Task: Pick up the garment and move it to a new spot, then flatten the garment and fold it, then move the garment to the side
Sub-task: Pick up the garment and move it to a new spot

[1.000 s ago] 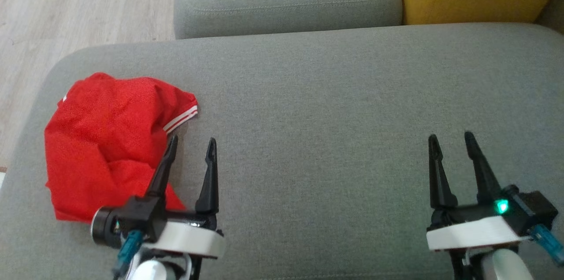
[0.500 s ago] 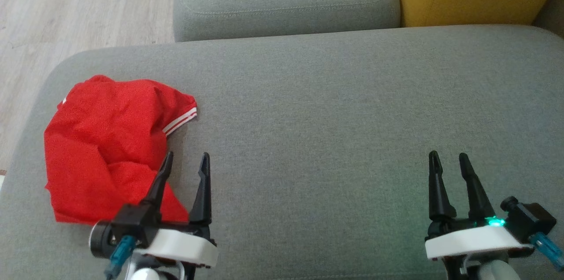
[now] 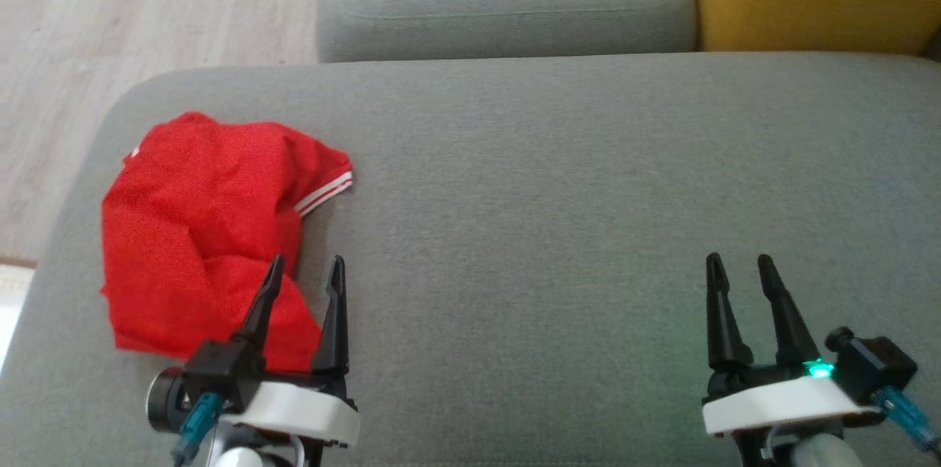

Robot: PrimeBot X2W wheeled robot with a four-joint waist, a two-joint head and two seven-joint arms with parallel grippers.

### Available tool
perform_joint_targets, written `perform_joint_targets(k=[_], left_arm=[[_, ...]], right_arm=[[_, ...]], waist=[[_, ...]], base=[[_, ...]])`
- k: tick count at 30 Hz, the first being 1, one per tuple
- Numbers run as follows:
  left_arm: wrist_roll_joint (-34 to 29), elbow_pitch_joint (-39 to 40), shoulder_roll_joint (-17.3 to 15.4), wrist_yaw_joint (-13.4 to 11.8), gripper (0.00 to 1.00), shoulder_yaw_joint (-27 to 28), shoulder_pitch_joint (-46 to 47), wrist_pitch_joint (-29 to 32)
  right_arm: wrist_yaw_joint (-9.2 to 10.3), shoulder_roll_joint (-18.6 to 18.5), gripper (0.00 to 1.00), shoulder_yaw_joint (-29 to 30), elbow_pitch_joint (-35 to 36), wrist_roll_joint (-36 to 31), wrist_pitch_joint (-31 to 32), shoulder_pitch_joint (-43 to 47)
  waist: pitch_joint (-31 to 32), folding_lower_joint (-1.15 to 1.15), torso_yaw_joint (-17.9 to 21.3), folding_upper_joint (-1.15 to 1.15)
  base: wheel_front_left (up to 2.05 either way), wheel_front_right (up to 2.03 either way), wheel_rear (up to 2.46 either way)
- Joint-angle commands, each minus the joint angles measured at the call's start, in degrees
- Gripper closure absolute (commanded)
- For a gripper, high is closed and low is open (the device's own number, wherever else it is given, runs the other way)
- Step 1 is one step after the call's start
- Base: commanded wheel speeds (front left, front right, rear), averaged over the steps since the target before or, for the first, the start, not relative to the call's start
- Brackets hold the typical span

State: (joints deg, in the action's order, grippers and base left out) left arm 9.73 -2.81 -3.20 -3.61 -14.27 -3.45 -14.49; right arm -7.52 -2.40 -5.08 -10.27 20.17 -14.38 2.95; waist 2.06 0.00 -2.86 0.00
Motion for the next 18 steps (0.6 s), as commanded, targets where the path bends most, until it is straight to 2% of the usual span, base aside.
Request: perform_joint_targets(k=[1,18], left_arm=[[0.0,1.6,0.3,-0.3,0.00,1.8,2.1,-0.5],[-1.7,1.8,0.3,0.9,0.00,4.8,1.5,-0.5]], right_arm=[[0.03,-0.5,0.00,-1.7,2.0,-0.4,-0.6,-2.3],[0.03,-0.5,0.00,-5.1,2.2,0.8,-0.6,-0.9]], waist=[[-0.1,0.00,-1.5,0.00],[-0.3,0.00,-14.8,0.00]], base=[[0.00,0.00,0.00],[0.00,0.00,0.00]])
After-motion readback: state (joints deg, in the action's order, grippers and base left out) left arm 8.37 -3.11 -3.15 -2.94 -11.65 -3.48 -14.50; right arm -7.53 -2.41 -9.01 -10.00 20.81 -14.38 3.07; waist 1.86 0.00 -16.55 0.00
